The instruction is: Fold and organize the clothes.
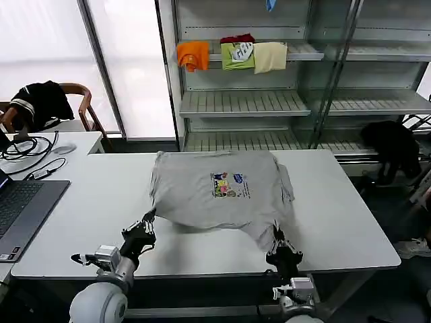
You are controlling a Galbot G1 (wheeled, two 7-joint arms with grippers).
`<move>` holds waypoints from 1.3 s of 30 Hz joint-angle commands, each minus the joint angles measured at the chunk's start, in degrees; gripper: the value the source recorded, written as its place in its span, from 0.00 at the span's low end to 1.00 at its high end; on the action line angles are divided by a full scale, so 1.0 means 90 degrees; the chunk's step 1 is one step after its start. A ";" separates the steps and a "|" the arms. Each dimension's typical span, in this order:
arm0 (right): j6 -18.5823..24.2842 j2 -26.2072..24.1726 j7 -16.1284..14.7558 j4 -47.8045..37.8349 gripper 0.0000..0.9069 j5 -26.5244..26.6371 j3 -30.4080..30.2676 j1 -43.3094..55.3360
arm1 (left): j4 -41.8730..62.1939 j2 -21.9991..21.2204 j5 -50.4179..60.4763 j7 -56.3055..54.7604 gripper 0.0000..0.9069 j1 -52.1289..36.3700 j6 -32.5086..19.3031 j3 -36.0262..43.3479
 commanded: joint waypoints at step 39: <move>-0.0072 0.0973 -0.0574 -0.5664 0.00 0.0560 -0.0076 0.4995 | 0.5150 0.0282 -0.0333 -0.0100 0.00 -0.4262 0.0050 0.0824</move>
